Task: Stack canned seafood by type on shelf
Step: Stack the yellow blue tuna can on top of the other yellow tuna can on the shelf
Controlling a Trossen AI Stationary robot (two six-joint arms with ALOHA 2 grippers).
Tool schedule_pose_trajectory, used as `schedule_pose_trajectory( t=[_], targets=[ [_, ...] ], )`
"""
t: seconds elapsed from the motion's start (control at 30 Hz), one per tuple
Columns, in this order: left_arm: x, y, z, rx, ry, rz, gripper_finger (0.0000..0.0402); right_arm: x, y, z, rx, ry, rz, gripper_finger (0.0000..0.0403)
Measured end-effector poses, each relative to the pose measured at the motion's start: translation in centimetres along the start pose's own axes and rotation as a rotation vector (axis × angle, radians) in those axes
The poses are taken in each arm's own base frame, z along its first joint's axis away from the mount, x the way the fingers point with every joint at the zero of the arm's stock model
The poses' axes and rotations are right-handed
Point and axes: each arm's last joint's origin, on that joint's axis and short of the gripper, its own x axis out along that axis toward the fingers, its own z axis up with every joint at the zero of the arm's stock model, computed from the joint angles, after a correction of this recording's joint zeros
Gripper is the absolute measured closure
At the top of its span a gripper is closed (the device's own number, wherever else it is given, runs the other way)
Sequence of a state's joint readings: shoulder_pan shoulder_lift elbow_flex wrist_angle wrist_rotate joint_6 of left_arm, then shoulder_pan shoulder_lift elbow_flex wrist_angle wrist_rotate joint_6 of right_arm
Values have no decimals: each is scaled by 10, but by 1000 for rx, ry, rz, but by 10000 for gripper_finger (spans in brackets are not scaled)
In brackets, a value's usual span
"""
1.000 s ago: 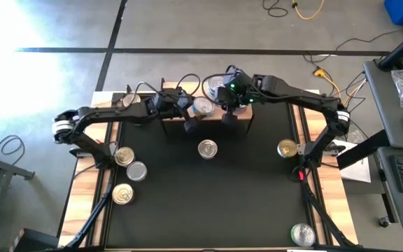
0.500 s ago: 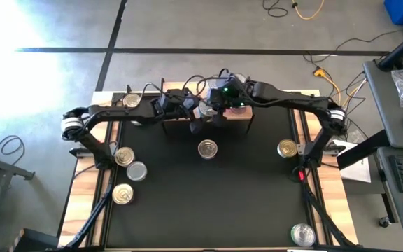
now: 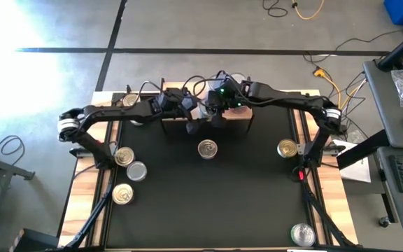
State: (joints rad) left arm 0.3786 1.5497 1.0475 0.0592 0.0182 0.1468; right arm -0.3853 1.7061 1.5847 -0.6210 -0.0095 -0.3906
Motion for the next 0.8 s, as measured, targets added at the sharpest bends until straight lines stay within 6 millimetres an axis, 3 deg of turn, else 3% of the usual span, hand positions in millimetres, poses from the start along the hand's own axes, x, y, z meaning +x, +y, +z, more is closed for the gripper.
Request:
schedule_pose_trajectory(
  t=[0.3,0.5,0.67,0.8],
  targets=[
    [-24,1,12,5,-22,7,2,1,-4,-2,3,8,-14,390],
    [-38,12,16,36,4,258,2,-3,-5,0,2,-11,-25,390],
    [-30,19,9,14,41,293,2,-16,-7,7,0,-38,-39,390],
    [-17,27,-1,7,92,395,2,-39,-11,19,3,-95,-63,390]
  ],
)
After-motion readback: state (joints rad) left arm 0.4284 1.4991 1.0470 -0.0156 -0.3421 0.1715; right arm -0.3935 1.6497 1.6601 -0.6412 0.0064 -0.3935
